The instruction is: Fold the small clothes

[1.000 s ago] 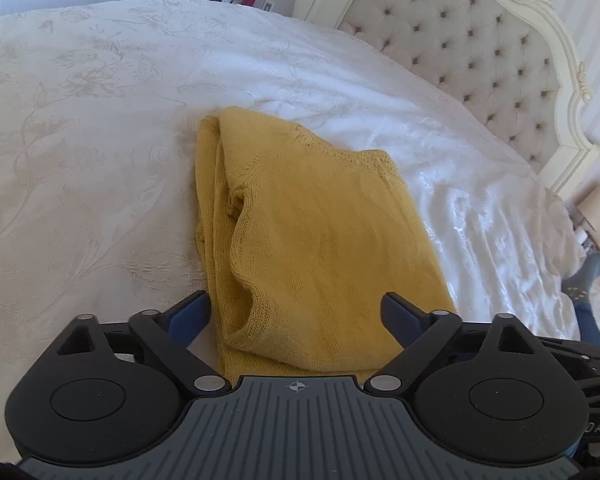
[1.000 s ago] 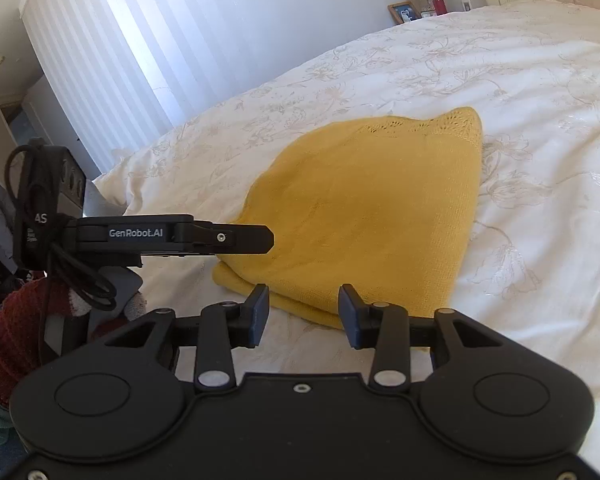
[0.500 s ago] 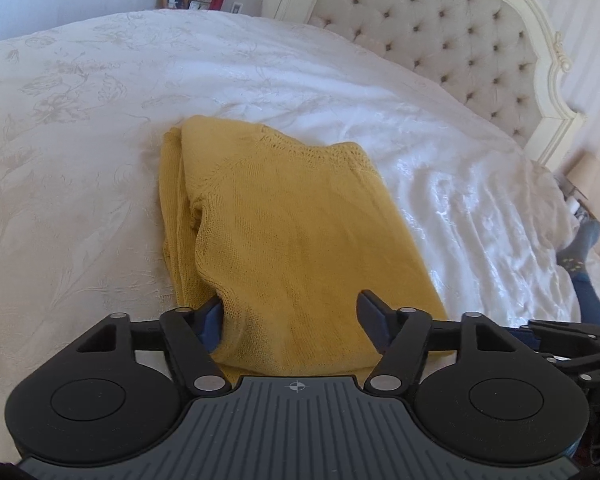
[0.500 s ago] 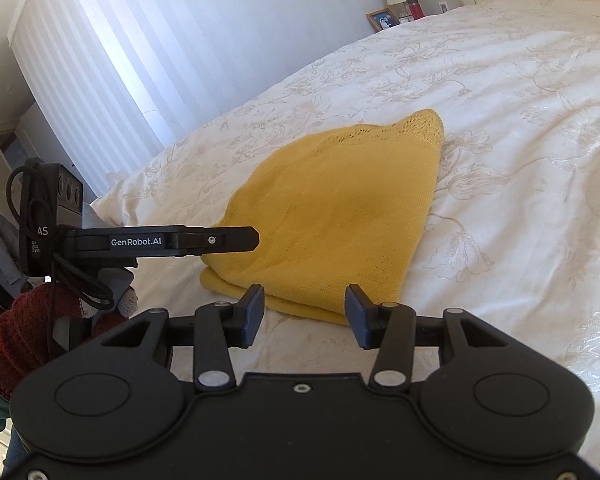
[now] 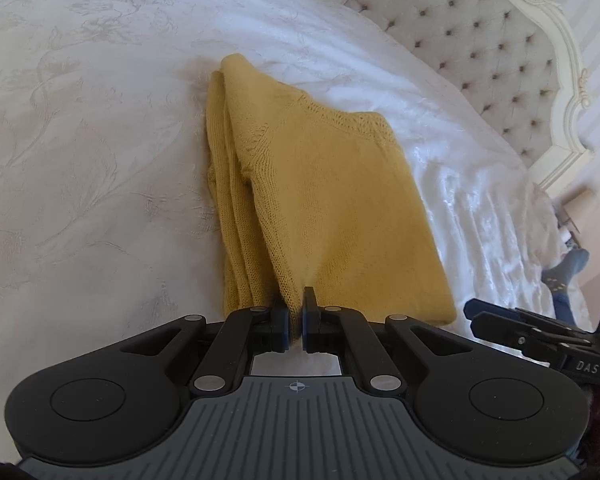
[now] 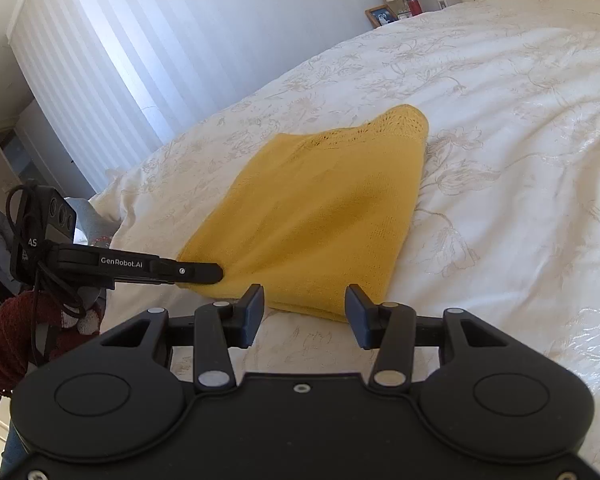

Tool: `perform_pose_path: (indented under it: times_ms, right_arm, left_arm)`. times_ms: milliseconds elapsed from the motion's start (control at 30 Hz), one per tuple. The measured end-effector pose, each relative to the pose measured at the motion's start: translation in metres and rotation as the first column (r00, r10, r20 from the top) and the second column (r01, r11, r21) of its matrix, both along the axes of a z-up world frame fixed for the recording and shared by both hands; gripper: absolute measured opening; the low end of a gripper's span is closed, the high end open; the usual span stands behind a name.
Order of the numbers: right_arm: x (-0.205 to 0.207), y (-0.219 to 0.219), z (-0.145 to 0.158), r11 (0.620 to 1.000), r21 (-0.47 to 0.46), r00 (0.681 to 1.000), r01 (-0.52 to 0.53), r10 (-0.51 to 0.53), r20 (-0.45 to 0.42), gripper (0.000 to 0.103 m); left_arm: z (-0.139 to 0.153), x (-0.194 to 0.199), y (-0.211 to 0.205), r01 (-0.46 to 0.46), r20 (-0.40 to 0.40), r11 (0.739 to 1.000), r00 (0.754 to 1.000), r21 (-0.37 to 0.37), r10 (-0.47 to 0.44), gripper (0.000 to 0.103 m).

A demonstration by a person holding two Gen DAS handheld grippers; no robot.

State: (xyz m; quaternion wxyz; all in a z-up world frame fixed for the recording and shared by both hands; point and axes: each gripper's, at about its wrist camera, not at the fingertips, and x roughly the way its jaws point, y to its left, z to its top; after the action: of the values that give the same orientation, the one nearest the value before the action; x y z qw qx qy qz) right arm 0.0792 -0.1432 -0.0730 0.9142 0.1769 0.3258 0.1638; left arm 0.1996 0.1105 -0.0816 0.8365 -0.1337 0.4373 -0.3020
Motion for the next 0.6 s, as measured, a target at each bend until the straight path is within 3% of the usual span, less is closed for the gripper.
perform_pose_path:
  times_ms: [100, 200, 333, 400, 467, 533, 600]
  right_arm:
    - [0.004, -0.002, 0.003, 1.0, -0.007, 1.0, -0.002, 0.002, 0.011, 0.055]
    - [0.012, -0.003, 0.01, 0.999, -0.033, 0.999, -0.009, 0.01, 0.033, 0.057]
    - [0.032, -0.006, 0.019, 0.998, -0.069, 0.997, -0.01, 0.015, 0.074, 0.062]
    - [0.043, -0.005, 0.021, 0.996, -0.088, 0.995, -0.011, 0.019, 0.099, 0.065]
    - [0.059, -0.004, 0.023, 0.994, -0.108, 0.991, -0.01, 0.024, 0.129, 0.079]
    - [0.075, -0.003, 0.025, 0.994, -0.109, 0.988, -0.022, 0.038, 0.148, 0.08]
    - [0.092, -0.002, 0.026, 0.993, -0.111, 0.986, -0.042, 0.06, 0.158, 0.081]
  left_arm:
    - [0.008, 0.004, 0.006, -0.054, 0.033, 0.998, 0.998, -0.023, 0.055, 0.009]
    - [0.027, 0.006, 0.01, -0.104, 0.135, 0.995, 0.986, 0.009, 0.102, 0.031]
    - [0.049, 0.018, 0.006, -0.116, 0.229, 0.992, 0.968, 0.052, 0.101, 0.039]
    - [0.053, 0.03, -0.002, -0.115, 0.247, 0.991, 0.964, 0.062, 0.096, 0.044]
    - [0.055, 0.043, -0.014, -0.097, 0.257, 0.993, 0.963, 0.062, 0.078, 0.053]
    - [0.053, 0.058, -0.026, -0.067, 0.255, 0.996, 0.966, 0.066, 0.049, 0.064]
    - [0.049, 0.072, -0.036, -0.051, 0.261, 0.996, 0.965, 0.07, 0.031, 0.066]
